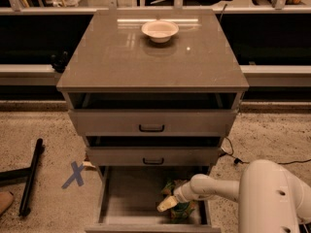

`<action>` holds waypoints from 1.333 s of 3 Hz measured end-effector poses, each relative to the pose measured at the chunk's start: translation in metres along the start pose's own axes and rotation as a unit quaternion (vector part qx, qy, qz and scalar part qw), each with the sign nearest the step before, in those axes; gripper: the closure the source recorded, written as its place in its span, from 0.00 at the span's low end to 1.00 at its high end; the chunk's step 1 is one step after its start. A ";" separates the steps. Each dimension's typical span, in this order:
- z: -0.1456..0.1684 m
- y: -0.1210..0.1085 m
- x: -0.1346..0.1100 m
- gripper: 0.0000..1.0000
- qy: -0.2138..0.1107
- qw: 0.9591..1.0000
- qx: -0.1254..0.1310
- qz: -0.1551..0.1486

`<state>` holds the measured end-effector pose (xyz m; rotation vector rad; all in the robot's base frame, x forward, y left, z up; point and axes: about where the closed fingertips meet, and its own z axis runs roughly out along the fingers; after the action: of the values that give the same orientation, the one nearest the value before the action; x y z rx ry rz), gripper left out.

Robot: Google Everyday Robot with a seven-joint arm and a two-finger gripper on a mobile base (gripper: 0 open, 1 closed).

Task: Pick green rice chip bag from bottom drawer and place on counter

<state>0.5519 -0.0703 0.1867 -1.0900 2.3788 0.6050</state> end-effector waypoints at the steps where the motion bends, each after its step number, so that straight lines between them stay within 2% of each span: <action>1: 0.013 -0.008 -0.002 0.18 -0.015 1.000 0.008 0.002; 2: 0.028 -0.011 0.005 0.41 -0.022 1.000 0.000 0.007; 3: 0.029 -0.011 0.008 0.65 -0.037 0.999 -0.023 -0.001; 4: -0.001 -0.007 -0.002 0.88 -0.078 0.995 -0.056 -0.023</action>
Offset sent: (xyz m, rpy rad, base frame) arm 0.0139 0.0058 -0.0479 0.0659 -0.0078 -0.0217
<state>0.5584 -0.0745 0.1872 -1.0988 2.2027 0.7864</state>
